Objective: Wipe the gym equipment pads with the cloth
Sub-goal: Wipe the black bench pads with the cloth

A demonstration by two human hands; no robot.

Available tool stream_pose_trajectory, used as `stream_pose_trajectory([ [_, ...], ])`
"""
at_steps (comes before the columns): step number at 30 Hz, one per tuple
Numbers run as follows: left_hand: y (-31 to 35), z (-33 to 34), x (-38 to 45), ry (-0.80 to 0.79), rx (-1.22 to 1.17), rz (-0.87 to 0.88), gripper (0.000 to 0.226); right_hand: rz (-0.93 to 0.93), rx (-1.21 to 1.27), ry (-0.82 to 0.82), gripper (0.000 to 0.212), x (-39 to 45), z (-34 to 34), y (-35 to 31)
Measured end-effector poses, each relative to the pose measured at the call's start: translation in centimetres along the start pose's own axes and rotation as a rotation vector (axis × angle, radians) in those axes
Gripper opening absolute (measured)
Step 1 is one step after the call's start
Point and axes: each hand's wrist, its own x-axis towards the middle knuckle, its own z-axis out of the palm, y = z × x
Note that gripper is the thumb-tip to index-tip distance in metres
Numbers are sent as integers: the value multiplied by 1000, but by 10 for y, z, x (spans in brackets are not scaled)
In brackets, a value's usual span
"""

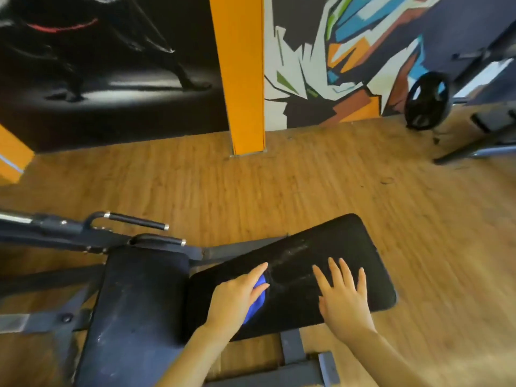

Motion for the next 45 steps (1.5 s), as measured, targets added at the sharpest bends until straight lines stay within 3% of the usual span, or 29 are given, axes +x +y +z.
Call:
stream_pose_trajectory([
  [4,2,51,43,-55,-68,102,55,123,-15,-3,76,6,33,33],
  [7,7,86,75,-55,-118,181,45,159,-40,45,54,13,57,53],
  [18,61,200,179,108,-154,400,42,251,-93,91,58,54,128,108],
  [21,81,243,182,-83,-256,334,50,269,-86,90,60,59,149,120],
  [23,88,276,171,-219,-196,319,53,260,-101,89,57,59,162,127],
  [25,92,298,158,-236,-171,314,55,243,-112,95,61,58,171,132],
  [29,95,310,150,-200,-320,155,67,236,-133,133,62,58,177,133],
  [33,83,317,151,-188,-171,315,56,240,-156,144,61,58,178,134],
  [37,71,321,152,-173,-61,432,66,282,-157,122,62,61,179,127],
  [41,69,323,152,-173,-55,468,82,359,-149,114,65,65,180,117],
  [45,60,330,156,-126,-127,539,79,391,-181,145,66,67,184,115],
])
